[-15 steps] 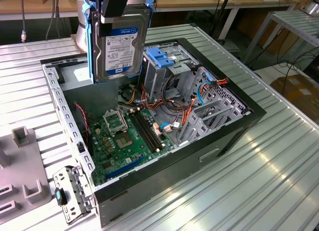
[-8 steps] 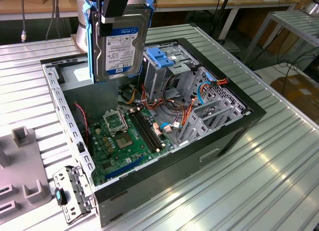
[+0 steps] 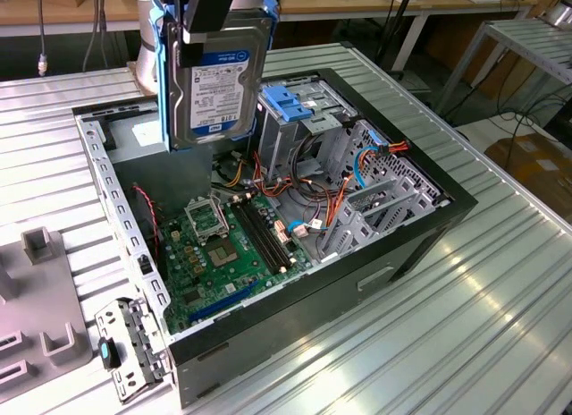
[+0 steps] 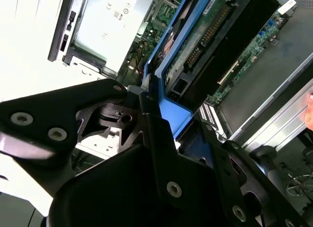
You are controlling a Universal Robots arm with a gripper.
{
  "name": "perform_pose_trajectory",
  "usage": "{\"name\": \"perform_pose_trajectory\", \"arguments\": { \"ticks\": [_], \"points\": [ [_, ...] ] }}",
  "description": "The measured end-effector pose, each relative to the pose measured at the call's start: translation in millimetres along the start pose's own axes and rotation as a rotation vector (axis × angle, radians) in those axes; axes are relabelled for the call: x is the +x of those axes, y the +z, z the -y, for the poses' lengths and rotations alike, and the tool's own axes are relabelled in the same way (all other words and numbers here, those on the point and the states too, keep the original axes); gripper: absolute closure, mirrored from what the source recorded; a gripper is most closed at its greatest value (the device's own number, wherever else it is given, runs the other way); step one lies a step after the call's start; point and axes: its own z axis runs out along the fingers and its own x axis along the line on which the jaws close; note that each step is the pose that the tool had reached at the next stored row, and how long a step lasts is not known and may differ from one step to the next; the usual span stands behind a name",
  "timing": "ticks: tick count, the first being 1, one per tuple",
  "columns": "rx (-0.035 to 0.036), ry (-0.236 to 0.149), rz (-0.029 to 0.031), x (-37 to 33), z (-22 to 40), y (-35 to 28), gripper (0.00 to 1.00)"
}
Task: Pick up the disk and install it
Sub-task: 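Insert the disk into the insertion slot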
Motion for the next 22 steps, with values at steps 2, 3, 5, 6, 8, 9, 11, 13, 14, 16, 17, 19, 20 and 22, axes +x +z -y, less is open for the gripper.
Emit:
{"name": "perform_pose_trajectory", "arguments": {
  "ticks": [2, 3, 5, 6, 8, 9, 11, 13, 14, 16, 17, 19, 20, 22],
  "points": [
    [0.0000, 0.000, 0.0001, 2.7, 0.0, 0.0, 0.63],
    [0.0000, 0.000, 0.0001, 5.0, 0.1, 0.0, 0.63],
    [0.0000, 0.000, 0.0000, 7.6, 0.2, -0.1, 0.63],
    [0.0000, 0.000, 0.0000, 9.5, 0.2, -0.1, 0.63],
    [0.0000, 0.000, 0.0001, 12.9, 0.3, -0.1, 0.63],
    [0.0000, 0.000, 0.0000, 14.2, 0.3, -0.1, 0.63],
    [0.0000, 0.000, 0.0001, 19.2, 0.4, -0.2, 0.63],
    [0.0000, 0.000, 0.0000, 23.1, 0.5, -0.3, 0.63],
    [0.0000, 0.000, 0.0000, 25.5, 0.6, -0.3, 0.63],
    [0.0001, 0.000, 0.0001, 28.5, 0.6, -0.3, 0.63],
    [0.0000, 0.000, 0.0001, 29.4, 0.7, -0.3, 0.63],
    [0.0001, 0.000, 0.0001, 33.6, 0.8, -0.3, 0.63],
    [0.0000, 0.000, 0.0000, 35.0, 0.8, -0.4, 0.63],
    [0.0000, 0.000, 0.0001, 38.0, 0.9, -0.4, 0.63]
  ]
}}
